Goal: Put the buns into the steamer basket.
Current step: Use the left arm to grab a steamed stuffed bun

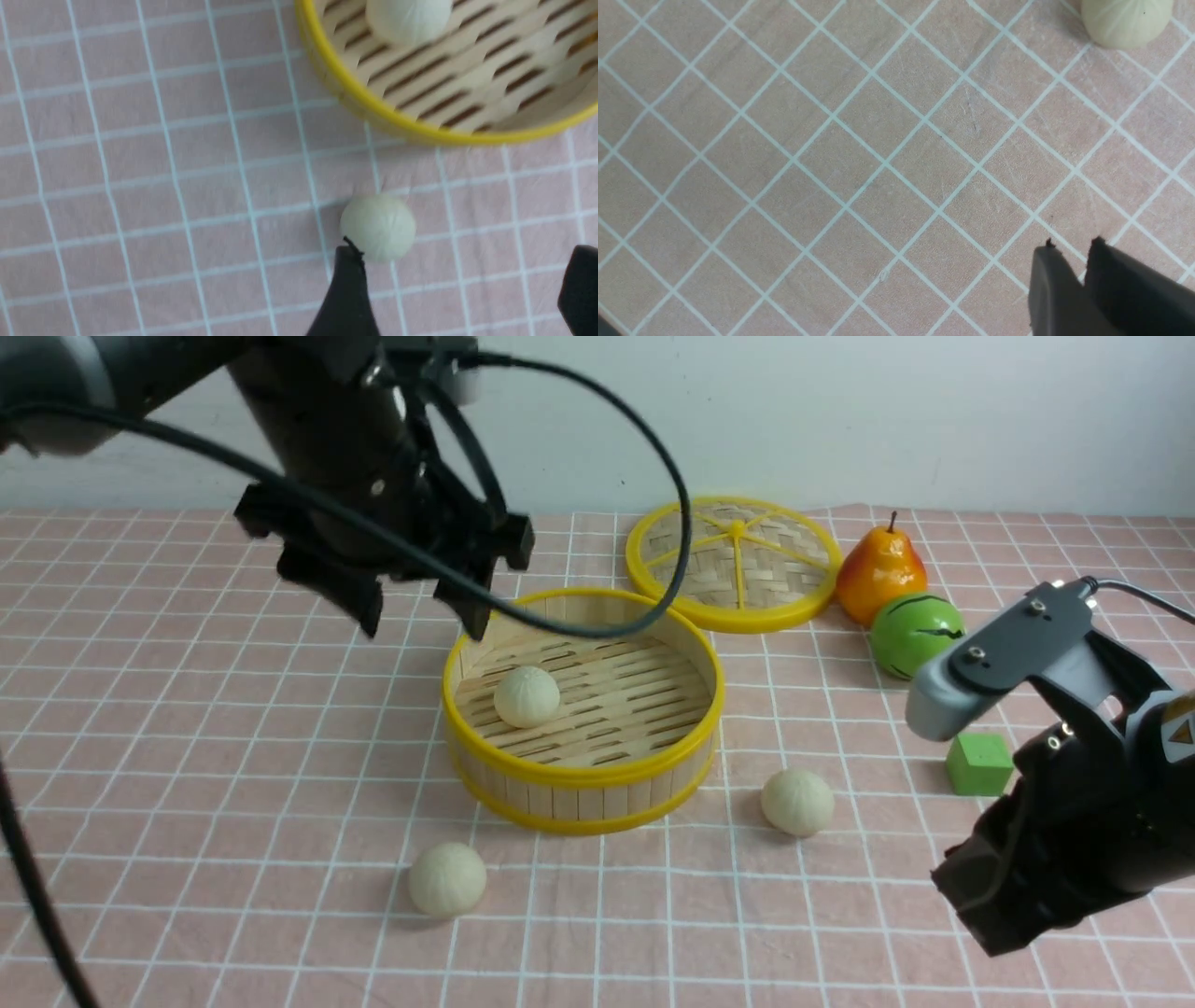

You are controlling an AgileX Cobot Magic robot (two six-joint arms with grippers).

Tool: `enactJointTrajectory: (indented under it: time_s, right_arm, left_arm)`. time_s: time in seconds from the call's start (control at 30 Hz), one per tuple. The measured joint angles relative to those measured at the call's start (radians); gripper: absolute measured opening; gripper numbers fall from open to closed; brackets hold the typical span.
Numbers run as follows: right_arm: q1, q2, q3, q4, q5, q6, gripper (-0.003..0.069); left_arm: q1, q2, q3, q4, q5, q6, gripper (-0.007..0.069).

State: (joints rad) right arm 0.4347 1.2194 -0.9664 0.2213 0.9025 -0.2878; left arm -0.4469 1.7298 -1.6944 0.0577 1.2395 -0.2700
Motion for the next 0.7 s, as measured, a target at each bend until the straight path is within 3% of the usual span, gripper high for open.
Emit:
enactJointTrajectory:
  time_s: [0.1,0.3,0.5,0.7]
  right_arm:
    - [0.000,0.000,0.000,0.000,0.000,0.000,0.0115]
    - [0.000,0.000,0.000,0.000,0.000,0.000,0.0115]
    - [0.000,0.000,0.000,0.000,-0.004,0.000,0.0115]
    - [0.000,0.000,0.000,0.000,-0.008,0.000,0.0118]
  left_arm:
    - [0.000,-0.048,0.179,-0.010,-0.046,-0.021,0.0552]
    - [0.000,-0.051,0.462,-0.074,-0.338,-0.044,0.0552]
    - [0.000,0.028,0.517,-0.085,-0.497,-0.046,0.0552]
    - [0.000,0.113,0.518,-0.081,-0.532,-0.046,0.0510]
